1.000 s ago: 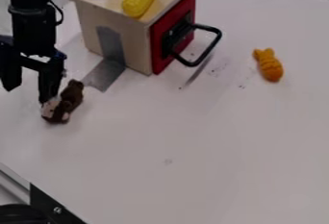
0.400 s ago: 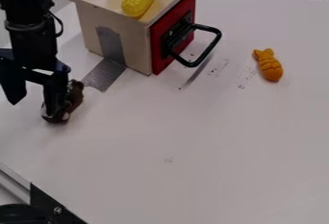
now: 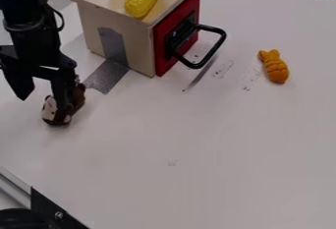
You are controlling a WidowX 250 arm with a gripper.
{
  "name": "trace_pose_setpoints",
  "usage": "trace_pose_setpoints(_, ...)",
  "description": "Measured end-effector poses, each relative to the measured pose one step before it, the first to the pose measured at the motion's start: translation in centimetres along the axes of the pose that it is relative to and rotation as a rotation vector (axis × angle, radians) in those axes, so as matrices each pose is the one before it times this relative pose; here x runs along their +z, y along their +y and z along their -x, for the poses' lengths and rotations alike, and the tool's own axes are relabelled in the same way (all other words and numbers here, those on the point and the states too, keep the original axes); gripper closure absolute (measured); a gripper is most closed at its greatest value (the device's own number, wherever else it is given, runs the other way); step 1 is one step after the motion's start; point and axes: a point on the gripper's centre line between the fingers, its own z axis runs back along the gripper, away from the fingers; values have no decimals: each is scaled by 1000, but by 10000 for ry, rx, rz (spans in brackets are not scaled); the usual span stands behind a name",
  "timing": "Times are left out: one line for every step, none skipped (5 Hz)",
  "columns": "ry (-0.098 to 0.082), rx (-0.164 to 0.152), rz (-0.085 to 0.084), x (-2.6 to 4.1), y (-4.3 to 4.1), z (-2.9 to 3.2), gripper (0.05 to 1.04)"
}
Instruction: Move the object to the middle of the table
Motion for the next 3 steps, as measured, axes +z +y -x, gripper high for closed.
trace_pose_setpoints(41,-66,290,-1696,385,-298,87)
trace_pose_setpoints(169,-131,142,-1496,811,79,87)
trace_pose_setpoints(71,-26,72,-1863,257,-87,87)
